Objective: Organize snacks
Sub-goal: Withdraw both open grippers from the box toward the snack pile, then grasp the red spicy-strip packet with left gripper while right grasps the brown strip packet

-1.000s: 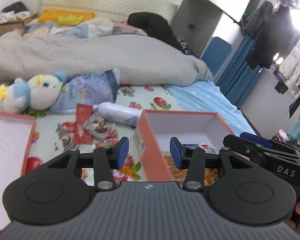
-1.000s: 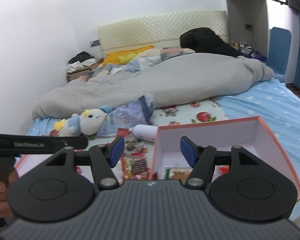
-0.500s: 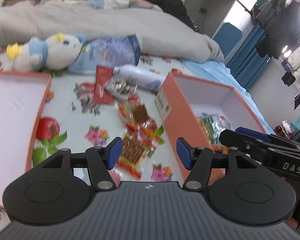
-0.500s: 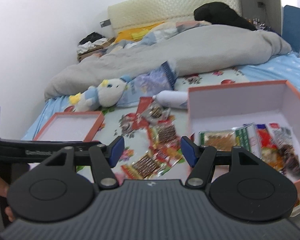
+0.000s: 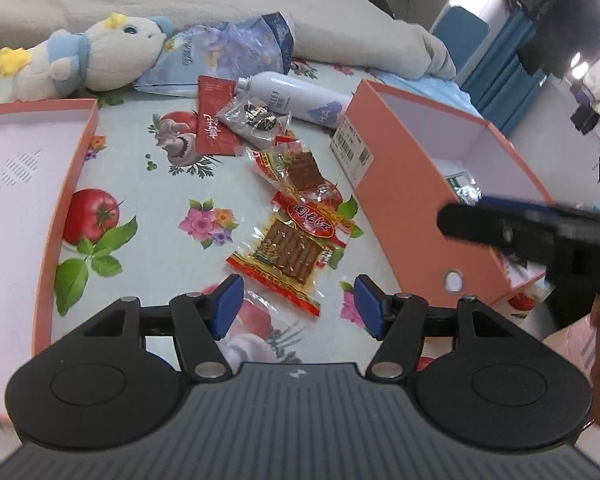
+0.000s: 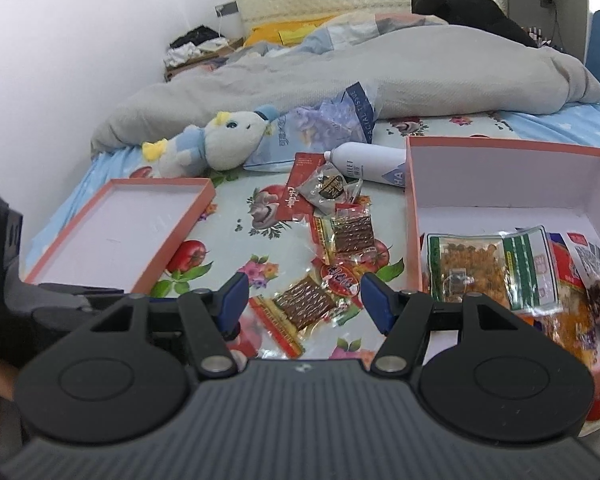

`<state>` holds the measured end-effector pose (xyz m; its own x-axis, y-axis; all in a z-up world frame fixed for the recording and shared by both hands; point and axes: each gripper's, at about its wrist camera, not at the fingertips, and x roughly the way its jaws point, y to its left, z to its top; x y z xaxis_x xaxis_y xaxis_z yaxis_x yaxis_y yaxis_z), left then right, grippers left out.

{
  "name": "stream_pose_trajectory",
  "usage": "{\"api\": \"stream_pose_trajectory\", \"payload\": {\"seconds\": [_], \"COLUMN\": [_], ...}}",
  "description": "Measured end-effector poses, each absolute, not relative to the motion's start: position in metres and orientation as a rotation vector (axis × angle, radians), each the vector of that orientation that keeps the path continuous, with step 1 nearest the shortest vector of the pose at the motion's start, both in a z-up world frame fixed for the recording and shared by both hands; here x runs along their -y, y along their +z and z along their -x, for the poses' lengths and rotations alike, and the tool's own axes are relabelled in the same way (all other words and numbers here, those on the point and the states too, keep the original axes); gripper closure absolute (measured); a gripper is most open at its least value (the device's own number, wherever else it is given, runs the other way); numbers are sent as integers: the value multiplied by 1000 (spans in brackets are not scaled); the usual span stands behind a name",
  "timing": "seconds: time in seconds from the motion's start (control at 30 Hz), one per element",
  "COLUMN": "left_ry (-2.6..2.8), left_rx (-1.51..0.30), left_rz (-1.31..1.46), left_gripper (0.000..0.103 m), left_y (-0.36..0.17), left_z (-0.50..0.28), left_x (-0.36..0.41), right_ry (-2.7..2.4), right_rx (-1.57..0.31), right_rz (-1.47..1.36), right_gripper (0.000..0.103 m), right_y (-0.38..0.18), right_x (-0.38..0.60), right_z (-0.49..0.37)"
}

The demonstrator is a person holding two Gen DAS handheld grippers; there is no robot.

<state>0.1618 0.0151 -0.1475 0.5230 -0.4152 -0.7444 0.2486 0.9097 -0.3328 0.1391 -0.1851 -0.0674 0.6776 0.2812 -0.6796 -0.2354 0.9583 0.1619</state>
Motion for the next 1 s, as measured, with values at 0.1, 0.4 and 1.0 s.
{"api": "stream_pose_trajectory", "payload": {"seconds": [0.1,0.4,1.0], "left_ry": [-410,-482,-603], "left_rx": [-947,-936,-958], "left_rz": [155,77,-4], "left_gripper": [25,14,14], "left_y": [-156,-188,-225], "left_z": [-176,-211,-244], "left_x": [-9,6,19], "right_ry": [308,386,284], "right_rx": [-802,-974,-1283], "right_rz": [-56,-8,107], "right_gripper": [39,39,19], "right_y": [-70,-95,-168], "right_x": [183,160,134], "right_z": [-167,-271,-379]}}
